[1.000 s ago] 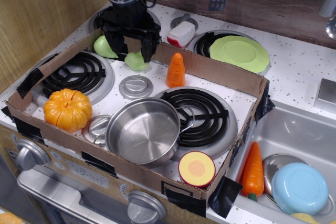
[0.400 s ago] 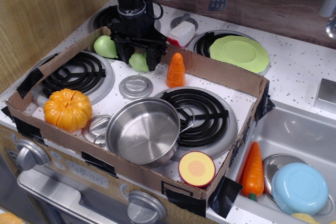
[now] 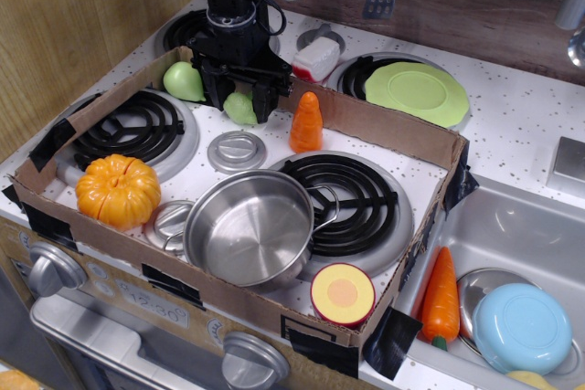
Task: Put broccoli in pot
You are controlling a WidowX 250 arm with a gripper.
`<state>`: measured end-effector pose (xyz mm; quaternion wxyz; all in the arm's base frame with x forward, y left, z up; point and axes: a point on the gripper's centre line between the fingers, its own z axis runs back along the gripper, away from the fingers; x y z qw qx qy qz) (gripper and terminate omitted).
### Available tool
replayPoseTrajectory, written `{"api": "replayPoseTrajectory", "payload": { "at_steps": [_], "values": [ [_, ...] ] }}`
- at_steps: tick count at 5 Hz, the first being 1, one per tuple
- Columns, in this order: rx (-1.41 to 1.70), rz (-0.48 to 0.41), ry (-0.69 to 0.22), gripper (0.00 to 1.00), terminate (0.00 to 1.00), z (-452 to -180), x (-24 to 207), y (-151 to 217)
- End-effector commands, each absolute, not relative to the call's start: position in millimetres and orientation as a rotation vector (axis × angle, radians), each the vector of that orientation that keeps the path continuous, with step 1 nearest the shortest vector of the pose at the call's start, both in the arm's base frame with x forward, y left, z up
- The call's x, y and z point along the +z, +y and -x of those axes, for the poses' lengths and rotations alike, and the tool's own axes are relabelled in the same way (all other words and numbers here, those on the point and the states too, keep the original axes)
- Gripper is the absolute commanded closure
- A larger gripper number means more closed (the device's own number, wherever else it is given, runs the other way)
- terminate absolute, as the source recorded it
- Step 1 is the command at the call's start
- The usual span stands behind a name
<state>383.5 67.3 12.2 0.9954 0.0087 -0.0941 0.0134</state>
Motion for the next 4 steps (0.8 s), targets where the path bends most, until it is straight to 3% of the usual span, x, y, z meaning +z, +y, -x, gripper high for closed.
{"api": "replayPoseTrajectory", "payload": {
  "at_steps": [1,3,4],
  "values": [
    [0.051,-0.088,-0.251,1.00,0.00,-386.8,80.8,73.7],
    [0.114,-0.145,-0.197,1.00,0.00,-359.0,111.5,76.5],
    [0.129,-0.113,-0.184,1.00,0.00,-333.2,117.4,56.7]
  ]
}}
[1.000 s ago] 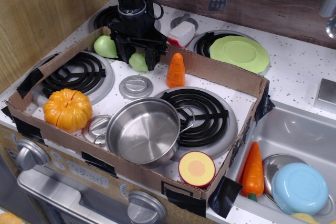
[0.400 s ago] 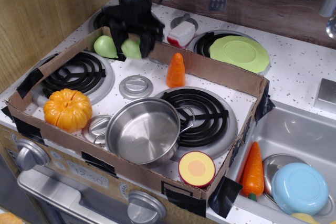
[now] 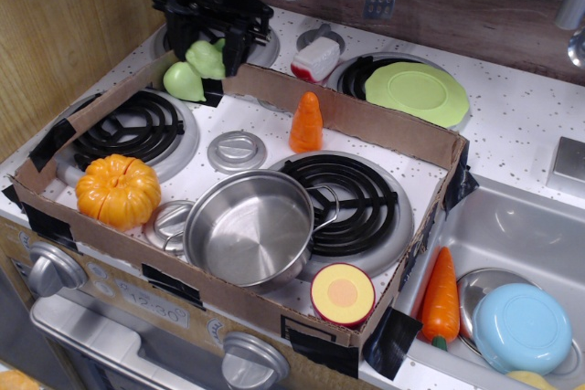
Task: Put broccoli in pot
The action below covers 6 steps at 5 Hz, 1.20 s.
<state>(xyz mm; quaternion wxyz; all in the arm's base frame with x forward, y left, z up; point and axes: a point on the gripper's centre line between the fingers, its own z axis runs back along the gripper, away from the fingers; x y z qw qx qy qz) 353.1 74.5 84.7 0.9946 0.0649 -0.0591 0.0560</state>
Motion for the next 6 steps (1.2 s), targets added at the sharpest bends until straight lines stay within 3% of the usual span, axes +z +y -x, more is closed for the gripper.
{"api": "replayPoseTrajectory", "payload": {
  "at_steps": [1,2,3,4,6],
  "values": [
    [0.154,-0.052,-0.186,1.00,0.00,-310.8,124.1,27.4],
    [0.186,-0.009,-0.172,1.00,0.00,-296.5,127.8,7.0],
    [0.205,-0.018,-0.235,1.00,0.00,-283.6,117.0,-12.2],
    [0.241,-0.003,-0.233,1.00,0.00,-278.5,93.8,-21.0],
    [0.278,-0.018,-0.214,1.00,0.00,-274.4,82.6,-11.5]
  ]
}}
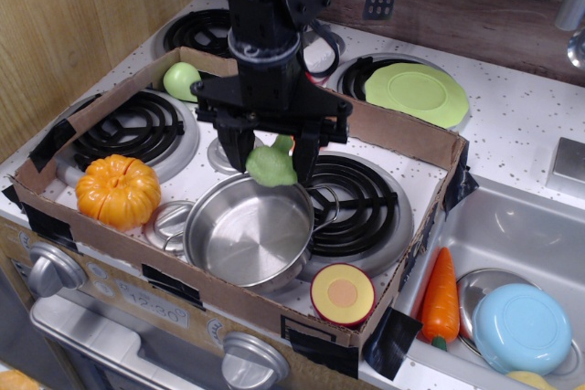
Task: Put broccoli in pot
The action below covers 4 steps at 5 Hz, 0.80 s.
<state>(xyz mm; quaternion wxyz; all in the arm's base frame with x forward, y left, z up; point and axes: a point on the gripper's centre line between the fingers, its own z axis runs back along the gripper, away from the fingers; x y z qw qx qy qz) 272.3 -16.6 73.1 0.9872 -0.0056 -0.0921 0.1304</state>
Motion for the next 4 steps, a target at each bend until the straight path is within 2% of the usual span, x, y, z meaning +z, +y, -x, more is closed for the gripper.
{"api": "replayPoseTrajectory", "payload": {
  "at_steps": [1,4],
  "values": [
    [0.264,-0.024,-0.221,0.00,0.00,-275.4,85.4,-4.7],
    [0.230,-0.021,-0.172,0.00,0.00,-282.9,96.0,-0.8]
  ]
}}
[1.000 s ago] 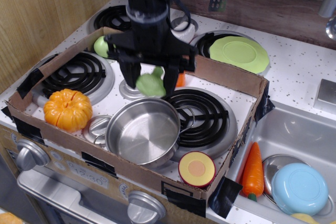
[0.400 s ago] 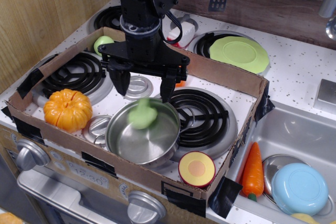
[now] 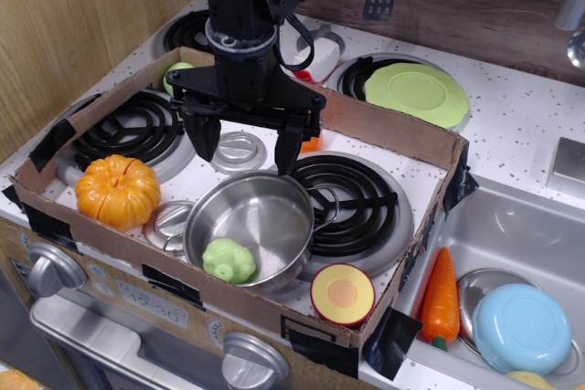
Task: Put broccoli in pot
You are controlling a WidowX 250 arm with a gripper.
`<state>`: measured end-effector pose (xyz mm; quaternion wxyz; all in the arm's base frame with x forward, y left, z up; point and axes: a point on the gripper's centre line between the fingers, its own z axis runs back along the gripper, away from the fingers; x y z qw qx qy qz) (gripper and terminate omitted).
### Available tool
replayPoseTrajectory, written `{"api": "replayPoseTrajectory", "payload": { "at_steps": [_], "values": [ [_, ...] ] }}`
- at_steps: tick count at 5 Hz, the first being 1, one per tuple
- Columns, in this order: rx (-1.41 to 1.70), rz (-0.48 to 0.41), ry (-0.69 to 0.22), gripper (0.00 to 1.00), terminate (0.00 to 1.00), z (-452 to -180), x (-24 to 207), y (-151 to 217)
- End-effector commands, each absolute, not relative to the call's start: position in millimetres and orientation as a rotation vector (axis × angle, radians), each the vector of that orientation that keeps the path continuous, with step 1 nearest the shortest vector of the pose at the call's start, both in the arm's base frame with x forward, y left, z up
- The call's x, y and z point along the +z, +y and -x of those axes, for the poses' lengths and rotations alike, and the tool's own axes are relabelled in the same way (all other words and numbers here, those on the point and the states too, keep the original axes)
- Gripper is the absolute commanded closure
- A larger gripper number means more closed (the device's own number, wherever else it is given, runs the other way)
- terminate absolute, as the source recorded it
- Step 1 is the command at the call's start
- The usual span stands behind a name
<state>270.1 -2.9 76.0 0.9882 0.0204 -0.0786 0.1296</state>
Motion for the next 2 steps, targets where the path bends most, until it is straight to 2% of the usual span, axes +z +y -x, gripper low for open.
{"api": "replayPoseTrajectory", "payload": {
  "at_steps": [1,2],
  "values": [
    [0.230,-0.021,-0.172,0.00,0.00,-282.9,96.0,-0.8],
    [0.230,-0.021,-0.172,0.00,1.00,-282.9,96.0,-0.8]
  ]
}}
